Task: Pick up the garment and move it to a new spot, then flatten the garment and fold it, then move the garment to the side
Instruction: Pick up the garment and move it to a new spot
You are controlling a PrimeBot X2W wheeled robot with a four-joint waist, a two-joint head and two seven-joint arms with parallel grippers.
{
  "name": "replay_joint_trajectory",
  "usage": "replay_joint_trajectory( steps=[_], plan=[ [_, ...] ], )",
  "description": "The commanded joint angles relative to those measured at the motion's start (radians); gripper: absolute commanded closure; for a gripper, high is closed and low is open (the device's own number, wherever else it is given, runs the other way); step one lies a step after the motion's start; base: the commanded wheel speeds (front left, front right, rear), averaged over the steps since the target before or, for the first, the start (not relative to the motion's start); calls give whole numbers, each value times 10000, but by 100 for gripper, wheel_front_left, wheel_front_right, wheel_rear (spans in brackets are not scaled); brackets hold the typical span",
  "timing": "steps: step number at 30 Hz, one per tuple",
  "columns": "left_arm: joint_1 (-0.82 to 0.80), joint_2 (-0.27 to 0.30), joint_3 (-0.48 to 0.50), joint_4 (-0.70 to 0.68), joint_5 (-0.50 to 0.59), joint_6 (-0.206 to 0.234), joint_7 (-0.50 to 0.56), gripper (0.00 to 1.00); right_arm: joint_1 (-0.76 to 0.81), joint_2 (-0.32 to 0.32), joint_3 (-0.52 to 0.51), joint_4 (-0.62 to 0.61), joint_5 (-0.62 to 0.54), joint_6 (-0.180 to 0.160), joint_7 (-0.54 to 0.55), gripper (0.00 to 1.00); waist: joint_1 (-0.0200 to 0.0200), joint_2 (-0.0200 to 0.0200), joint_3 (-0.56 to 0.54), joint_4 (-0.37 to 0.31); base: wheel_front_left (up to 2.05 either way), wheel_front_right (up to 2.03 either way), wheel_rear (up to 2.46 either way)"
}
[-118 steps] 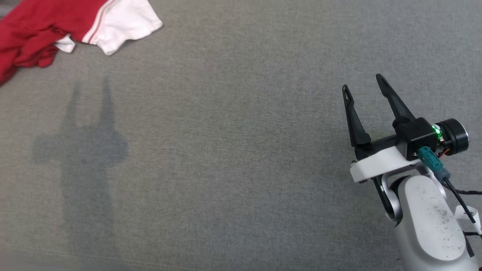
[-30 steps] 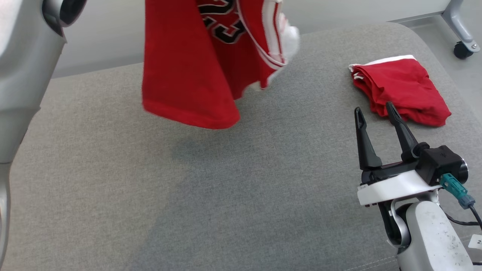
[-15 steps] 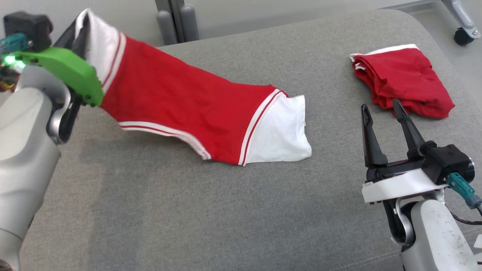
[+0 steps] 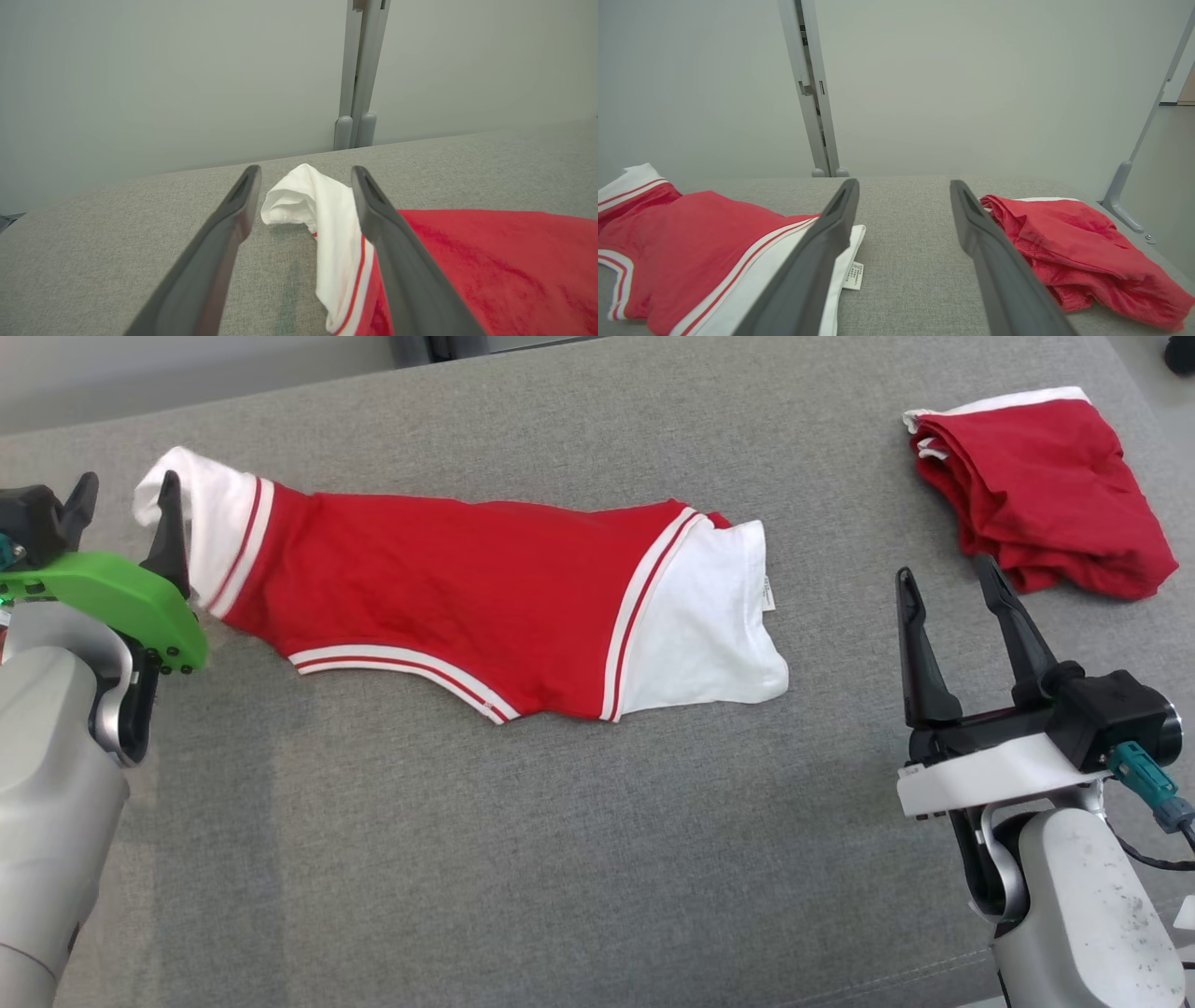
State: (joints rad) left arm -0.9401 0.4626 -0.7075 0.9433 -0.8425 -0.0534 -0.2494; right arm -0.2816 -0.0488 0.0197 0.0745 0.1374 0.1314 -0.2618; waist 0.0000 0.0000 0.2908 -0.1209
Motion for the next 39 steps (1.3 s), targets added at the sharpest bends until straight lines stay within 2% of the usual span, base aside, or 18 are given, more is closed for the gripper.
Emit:
replay_joint_trajectory(
  steps=[1, 6, 13, 22, 28, 32, 39],
  plan=[
    [241, -24, 127, -71, -13, -92, -102, 0, -76, -34, -20, 61, -94, -15, -44, 0, 0, 0, -98, 138, 0, 0, 0],
    [793, -187, 715, -934, 274, -137, -160, 0, 68, -33, -101, 236, -247, -15, -46, 0, 0, 0, -488, 434, 0, 0, 0],
    [2876, -508, 2235, -3120, 1095, 139, -156, 0, 410, -34, -171, 411, -345, -15, -44, 0, 0, 0, -1197, 870, 0, 0, 0],
    [6052, -1533, 3648, -5324, 2290, 352, -147, 0, 1029, -34, -44, 611, -342, -15, -45, 0, 0, 0, -1967, 1213, 0, 0, 0],
    [7871, -2224, 4344, -6296, 3078, 410, -148, 0, 1563, -34, -90, 882, -244, -15, -45, 0, 0, 0, -2451, 1258, 0, 0, 0],
    [8925, -2711, 4677, -6782, 3670, 290, -148, 0, 2025, -34, -189, 1066, -188, -15, -45, 0, 0, 0, -2703, 1327, 0, 0, 0],
    [9613, -3278, 5152, -7095, 4090, 102, -148, 0, 2356, -34, -128, 1298, -13, -15, -45, 0, 0, 0, -2834, 1298, 0, 0, 0]
  ],
)
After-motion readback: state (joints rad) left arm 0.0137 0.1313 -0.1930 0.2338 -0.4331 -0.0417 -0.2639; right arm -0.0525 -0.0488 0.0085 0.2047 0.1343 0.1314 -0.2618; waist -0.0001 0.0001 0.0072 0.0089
